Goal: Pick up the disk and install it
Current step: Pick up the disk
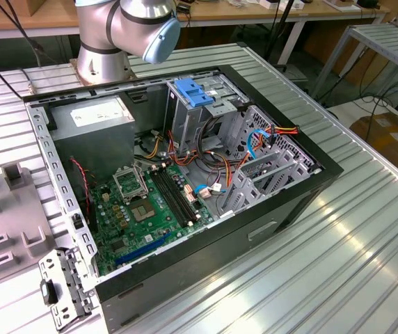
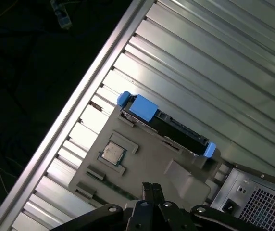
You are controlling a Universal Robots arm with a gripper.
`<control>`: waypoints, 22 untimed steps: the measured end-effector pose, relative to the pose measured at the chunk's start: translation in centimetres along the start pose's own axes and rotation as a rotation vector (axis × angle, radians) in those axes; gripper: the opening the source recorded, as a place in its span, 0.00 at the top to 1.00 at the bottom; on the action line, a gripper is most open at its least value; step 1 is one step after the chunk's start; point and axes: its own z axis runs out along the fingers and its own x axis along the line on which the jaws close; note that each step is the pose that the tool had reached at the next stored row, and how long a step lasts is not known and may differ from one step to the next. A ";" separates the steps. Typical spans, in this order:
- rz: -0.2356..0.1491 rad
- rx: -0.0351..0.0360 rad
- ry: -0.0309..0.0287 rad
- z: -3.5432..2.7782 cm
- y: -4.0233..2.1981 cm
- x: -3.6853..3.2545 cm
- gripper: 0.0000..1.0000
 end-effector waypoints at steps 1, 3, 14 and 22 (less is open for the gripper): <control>-0.008 -0.0002 0.0004 0.00 0.00 0.00 0.89; -0.024 -0.0006 0.0011 0.00 0.00 0.00 0.89; -0.110 -0.0027 0.0049 0.00 0.00 0.00 0.89; -0.203 -0.0050 0.0091 0.00 0.00 0.00 0.89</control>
